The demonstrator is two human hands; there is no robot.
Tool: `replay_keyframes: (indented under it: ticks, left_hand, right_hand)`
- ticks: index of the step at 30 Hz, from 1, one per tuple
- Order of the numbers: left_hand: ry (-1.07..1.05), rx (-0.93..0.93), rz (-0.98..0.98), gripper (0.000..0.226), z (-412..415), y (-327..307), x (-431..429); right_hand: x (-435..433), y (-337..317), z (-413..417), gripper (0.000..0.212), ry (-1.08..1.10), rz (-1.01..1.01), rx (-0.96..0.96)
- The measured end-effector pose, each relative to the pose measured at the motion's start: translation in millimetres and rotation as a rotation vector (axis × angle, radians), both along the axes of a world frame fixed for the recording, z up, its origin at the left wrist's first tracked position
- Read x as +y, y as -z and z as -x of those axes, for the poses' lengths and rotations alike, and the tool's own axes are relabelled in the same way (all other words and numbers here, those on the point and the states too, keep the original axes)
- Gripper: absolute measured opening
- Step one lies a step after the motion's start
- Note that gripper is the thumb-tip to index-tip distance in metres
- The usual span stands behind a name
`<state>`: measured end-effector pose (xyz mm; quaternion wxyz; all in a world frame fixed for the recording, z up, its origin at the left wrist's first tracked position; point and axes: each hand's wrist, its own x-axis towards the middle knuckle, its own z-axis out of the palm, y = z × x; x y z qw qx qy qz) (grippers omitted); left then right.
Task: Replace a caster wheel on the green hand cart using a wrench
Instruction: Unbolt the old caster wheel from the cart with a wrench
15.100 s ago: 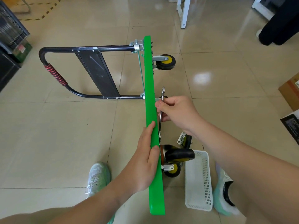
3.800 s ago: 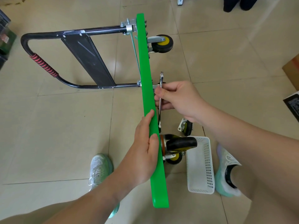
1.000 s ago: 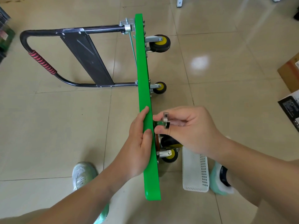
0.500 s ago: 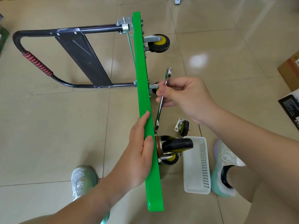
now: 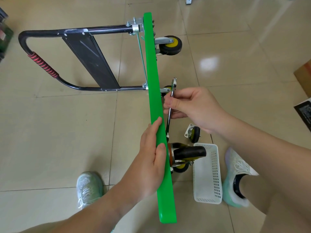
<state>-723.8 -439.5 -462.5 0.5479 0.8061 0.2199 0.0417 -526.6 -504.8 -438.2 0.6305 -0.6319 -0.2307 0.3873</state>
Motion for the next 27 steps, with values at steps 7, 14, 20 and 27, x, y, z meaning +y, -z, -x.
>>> replay_keyframes:
  ticks: [7, 14, 20, 27]
  left_hand:
    - [-0.024, -0.025, -0.02, 0.056, -1.6, 2.3, -1.1]
    - [-0.037, -0.011, -0.002, 0.055, -1.8, 0.4, -3.2]
    - [-0.036, -0.015, -0.017, 0.065, -3.2, 1.5, -3.1]
    - [-0.035, 0.011, 0.003, 0.053, -1.8, 0.7, -3.6]
  right_hand:
    - [-38.0, -11.2, 34.2, 0.027, -0.119, -0.18, -0.106]
    - [-56.4, -8.1, 58.4, 0.037, -0.076, -0.196, -0.381]
    - [-47.8, -13.3, 49.9, 0.032, 0.056, -0.27, -0.242]
    - [-31.9, -28.7, 12.0, 0.016, 0.223, -0.209, -0.147]
